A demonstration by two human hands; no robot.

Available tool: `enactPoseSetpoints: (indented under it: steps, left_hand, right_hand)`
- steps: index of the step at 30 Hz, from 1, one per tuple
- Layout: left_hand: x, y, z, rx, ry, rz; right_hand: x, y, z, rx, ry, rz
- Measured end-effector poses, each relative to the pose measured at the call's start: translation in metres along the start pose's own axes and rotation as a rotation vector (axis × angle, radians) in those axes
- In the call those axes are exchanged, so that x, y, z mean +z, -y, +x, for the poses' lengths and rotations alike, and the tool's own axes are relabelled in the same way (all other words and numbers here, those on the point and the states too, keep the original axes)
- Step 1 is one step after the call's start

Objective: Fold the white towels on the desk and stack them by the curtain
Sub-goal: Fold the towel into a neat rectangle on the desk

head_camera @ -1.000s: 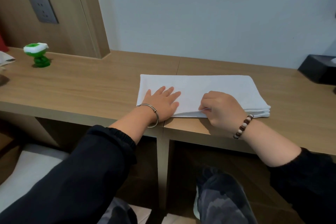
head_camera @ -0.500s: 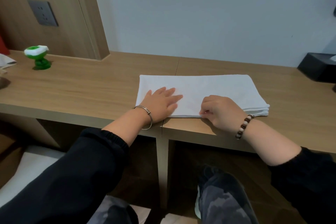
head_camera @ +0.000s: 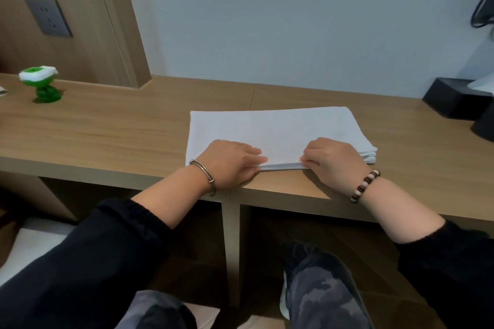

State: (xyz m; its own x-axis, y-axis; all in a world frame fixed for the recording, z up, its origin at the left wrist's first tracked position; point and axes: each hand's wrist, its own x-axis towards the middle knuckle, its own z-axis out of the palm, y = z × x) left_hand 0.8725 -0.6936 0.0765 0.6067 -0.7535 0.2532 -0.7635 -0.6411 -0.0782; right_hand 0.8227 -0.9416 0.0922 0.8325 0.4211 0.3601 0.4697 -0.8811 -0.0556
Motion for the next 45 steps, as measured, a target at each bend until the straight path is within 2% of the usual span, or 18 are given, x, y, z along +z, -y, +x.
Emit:
enactPoseSetpoints:
  steps: [5,9,11,13,15,18,22,33,40,43,45]
  left_hand:
    - [-0.018,0.006,0.002,-0.199,0.029,0.047]
    - [-0.023,0.0,0.027,-0.362,0.061,0.216]
    - [-0.017,-0.005,0.039,-0.425,0.082,0.18]
    - [-0.005,-0.007,0.046,-0.429,0.105,0.013]
    - [0.008,-0.005,0.049,-0.427,0.2,-0.104]
    - [0.023,0.001,0.051,-0.458,0.303,-0.093]
    - [0.029,0.004,0.051,-0.462,0.291,-0.092]
    - [0.031,0.006,0.051,-0.472,0.296,-0.099]
    - [0.027,0.013,0.041,-0.515,0.299,-0.124]
    - [0.021,0.008,0.045,-0.569,0.324,-0.122]
    - [0.016,0.0,0.058,-0.62,0.284,-0.105]
  right_hand:
    - [0.003,0.005,-0.002,0.022,-0.011,0.057]
    - [0.011,0.02,0.01,-0.005,-0.006,0.12]
    - [0.012,0.023,0.013,-0.004,-0.011,0.133]
    - [0.013,0.024,0.014,-0.007,-0.021,0.125]
    - [0.014,0.024,0.015,-0.003,-0.029,0.114]
    - [0.013,0.024,0.02,-0.005,0.006,0.068]
    - [0.007,0.023,0.024,-0.038,-0.017,0.021]
    - [0.008,0.025,0.021,-0.172,0.081,-0.019]
    - [-0.002,-0.013,0.013,-0.002,0.112,0.057]
    - [0.002,-0.009,0.009,-0.018,0.089,0.077]
    - [0.003,-0.006,0.009,-0.039,0.064,0.079]
